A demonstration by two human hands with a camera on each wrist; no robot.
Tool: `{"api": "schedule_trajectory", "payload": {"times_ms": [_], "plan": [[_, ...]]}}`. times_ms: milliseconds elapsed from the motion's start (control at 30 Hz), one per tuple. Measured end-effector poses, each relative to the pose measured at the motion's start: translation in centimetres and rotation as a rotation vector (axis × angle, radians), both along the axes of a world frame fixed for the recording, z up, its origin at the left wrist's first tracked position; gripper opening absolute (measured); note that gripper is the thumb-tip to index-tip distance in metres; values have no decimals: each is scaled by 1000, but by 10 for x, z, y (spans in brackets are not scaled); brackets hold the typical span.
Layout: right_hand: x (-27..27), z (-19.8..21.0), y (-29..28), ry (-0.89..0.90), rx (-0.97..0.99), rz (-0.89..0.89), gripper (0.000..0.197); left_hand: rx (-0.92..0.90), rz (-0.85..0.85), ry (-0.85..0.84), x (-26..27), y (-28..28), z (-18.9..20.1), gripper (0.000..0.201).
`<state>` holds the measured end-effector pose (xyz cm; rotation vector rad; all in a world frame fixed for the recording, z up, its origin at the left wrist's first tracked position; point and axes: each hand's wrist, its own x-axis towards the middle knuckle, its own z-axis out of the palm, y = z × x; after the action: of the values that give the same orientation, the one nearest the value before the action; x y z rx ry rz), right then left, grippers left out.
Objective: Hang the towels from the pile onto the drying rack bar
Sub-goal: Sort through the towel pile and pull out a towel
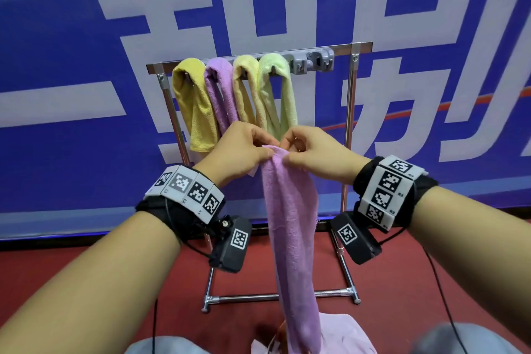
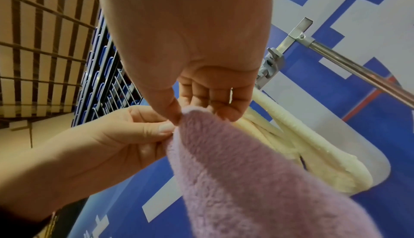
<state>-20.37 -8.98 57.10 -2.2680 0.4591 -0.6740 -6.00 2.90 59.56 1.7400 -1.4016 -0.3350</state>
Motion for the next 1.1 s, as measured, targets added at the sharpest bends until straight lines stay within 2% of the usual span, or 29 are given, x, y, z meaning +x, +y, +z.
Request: {"api": "schedule_trajectory", "payload": {"times_ms": [100,267,400,467,533,633,933,1100], "plan": [[-10,-5,-7,173,-125,14,5,-17,104,-8,5,-2,0,17],[-20,-9,-19,365,-374,-28,32,-3,177,-114,18,0,-4,27],[-20,-13,-28,486,-742,-140,9,5,194,-161,24,0,-12,24],[-21,-14,-33,483,-873,-186,8,2,199,-200,27,1,-14,22],[-23,-12,-35,453,-873,-196,8,2,200,-211,30,1,-16,24],[-25,-8,-34,426,-728,-185,9,-5,189,-209,33,2,-17,27],[-20,-4,-30,169,-464,-379,37,-37,164,-209,40,1,-15,32],[-16,3,-29,197,-487,-466,23,-40,160,-206,38,0,-9,28]]}}
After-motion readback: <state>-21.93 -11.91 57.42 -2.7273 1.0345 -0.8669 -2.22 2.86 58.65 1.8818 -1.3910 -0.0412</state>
